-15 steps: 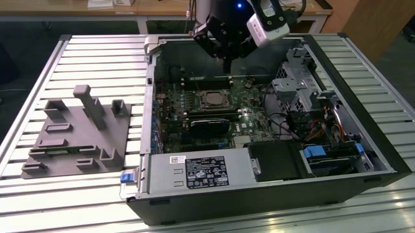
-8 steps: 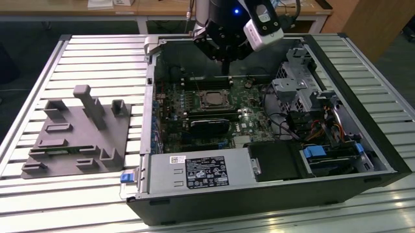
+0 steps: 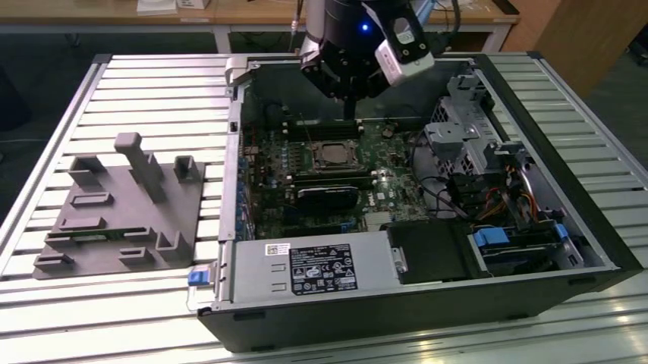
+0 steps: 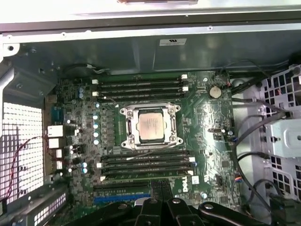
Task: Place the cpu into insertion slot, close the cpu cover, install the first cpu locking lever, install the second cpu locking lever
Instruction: 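Install the first cpu locking lever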
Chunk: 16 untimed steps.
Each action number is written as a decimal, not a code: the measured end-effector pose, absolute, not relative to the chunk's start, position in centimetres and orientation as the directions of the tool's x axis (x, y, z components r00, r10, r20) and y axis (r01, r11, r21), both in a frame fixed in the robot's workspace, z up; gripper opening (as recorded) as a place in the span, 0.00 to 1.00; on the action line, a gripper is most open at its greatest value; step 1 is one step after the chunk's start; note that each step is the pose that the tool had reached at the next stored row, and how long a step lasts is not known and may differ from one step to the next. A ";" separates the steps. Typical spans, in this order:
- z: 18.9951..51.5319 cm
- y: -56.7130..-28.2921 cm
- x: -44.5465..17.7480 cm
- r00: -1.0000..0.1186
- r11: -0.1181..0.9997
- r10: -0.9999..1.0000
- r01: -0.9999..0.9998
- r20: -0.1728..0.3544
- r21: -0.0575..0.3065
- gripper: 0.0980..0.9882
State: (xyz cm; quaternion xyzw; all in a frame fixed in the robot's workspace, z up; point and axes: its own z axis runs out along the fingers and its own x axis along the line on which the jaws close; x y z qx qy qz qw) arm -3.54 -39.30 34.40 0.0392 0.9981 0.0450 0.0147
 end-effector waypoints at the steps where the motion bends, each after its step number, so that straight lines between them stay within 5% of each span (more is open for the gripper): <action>1: 34.2 -39.2 -3.5 -0.996 0.993 0.080 0.077 -0.026 0.091 0.01; 16: 31.5 -37.5 -3.5 -0.996 0.993 0.080 0.077 -0.026 0.091 0.01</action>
